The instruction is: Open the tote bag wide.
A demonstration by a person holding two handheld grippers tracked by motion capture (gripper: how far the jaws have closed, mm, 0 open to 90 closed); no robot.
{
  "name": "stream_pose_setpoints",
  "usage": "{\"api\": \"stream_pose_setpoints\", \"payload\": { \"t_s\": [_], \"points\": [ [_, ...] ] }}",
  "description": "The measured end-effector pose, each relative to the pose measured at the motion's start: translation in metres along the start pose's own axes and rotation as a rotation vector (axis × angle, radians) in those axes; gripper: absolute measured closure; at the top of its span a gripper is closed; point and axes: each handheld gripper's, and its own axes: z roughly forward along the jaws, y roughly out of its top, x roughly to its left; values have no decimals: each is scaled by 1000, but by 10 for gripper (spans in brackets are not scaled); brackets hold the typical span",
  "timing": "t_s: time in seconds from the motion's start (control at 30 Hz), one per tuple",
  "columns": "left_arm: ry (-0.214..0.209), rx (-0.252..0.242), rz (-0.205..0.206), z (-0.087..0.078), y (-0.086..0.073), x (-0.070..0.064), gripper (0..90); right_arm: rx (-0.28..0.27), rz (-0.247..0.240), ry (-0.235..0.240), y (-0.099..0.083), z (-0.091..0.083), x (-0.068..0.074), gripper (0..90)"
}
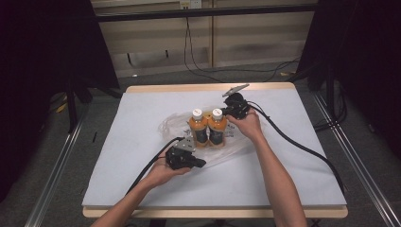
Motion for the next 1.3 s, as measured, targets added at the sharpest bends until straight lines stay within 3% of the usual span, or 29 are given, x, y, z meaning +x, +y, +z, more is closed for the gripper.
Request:
{"api": "stream_pose_setpoints", "payload": {
  "t_s": [0.07, 0.17, 0.37, 0.4, 0.63, 0.7, 0.73, 0.87, 1.07, 1.23, 1.3],
  "points": [
    [7, 2, -6, -2, 1, 1, 886, -10, 2, 8, -4, -8, 0, 900],
    [6, -34, -27, -5, 1, 0, 870, -45, 7, 15, -9, -21, 0, 900],
    [18, -56, -21, -10, 3, -4, 806, -97, 16, 15, -22, -47, 0, 889],
    [22, -68, -28, -11, 3, -5, 780, -104, 27, 14, -26, -50, 1, 832],
    [84, -118, -36, -28, 4, -7, 647, -150, 40, 24, -44, -67, 7, 710],
    [97, -135, -41, -31, 3, -9, 608, -168, 33, 27, -47, -74, 10, 605],
    [106, -136, -43, -33, 3, -10, 583, -173, 32, 31, -48, -76, 12, 593],
    [148, -165, -63, -41, 1, -12, 399, -200, 36, 50, -58, -91, 16, 534],
    [205, -183, -75, -50, -2, -16, 193, -212, 36, 21, -79, -114, 29, 306],
    [255, -194, -108, -63, -15, -18, 135, -223, 36, -11, -95, -133, 37, 176],
    [260, -203, -127, -68, -19, -19, 119, -237, 44, -21, -103, -140, 38, 172]
  ]
}}
